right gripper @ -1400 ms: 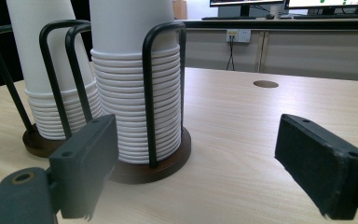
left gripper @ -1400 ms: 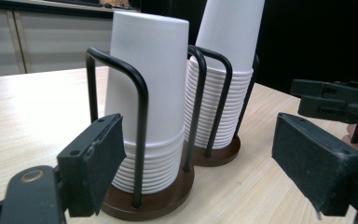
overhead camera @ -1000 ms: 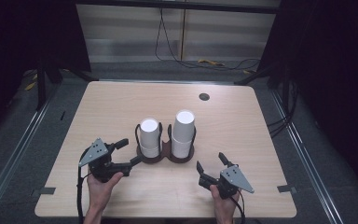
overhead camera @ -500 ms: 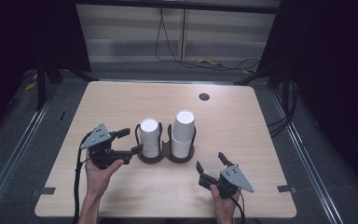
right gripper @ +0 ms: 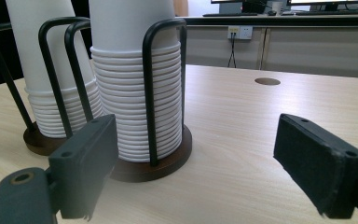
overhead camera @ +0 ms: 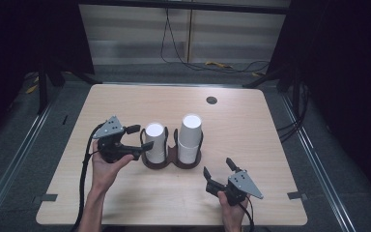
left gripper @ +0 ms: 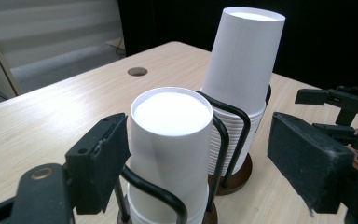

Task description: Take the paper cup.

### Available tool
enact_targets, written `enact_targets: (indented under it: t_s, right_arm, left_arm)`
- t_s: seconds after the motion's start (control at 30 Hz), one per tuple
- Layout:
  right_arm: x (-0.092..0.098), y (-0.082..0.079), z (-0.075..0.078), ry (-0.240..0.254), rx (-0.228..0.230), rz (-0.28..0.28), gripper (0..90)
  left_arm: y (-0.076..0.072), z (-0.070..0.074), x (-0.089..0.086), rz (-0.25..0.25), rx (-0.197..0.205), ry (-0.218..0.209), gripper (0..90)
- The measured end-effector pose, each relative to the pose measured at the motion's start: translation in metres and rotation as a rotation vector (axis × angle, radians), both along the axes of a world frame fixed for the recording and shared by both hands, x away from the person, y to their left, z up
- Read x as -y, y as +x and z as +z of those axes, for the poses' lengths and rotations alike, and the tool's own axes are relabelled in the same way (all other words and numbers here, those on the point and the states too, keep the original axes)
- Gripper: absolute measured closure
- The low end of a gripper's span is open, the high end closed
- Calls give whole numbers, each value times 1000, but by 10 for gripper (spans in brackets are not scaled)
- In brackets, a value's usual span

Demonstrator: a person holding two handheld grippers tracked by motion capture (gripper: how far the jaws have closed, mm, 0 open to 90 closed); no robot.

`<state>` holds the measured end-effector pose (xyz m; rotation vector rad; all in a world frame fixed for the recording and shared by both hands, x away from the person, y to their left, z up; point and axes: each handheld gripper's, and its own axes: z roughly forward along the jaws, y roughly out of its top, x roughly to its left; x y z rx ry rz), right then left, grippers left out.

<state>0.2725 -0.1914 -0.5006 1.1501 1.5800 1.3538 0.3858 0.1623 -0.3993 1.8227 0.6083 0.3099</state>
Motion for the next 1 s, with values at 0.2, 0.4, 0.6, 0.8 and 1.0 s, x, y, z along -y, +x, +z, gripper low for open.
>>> enact_targets:
  t_s: [0.2, 0.4, 0.6, 0.8, 1.0]
  right_arm:
    - [0, 0, 0, -2, 5, -2, 135]
    - [0, 0, 0, -3, 5, -1, 135]
    - [0, 0, 0, 0, 1, -2, 135]
    - [0, 0, 0, -1, 1, -4, 136]
    - [0, 0, 0, -2, -3, 0, 141]
  left_arm:
    - [5, 6, 5, -11, -3, 11, 250]
    - [14, 11, 9, -24, -20, 51, 246]
    - [20, 17, 12, -45, -36, 100, 246]
    - [31, 21, 15, -71, -66, 156, 231]
    - [40, 22, 16, -92, -120, 183, 227]
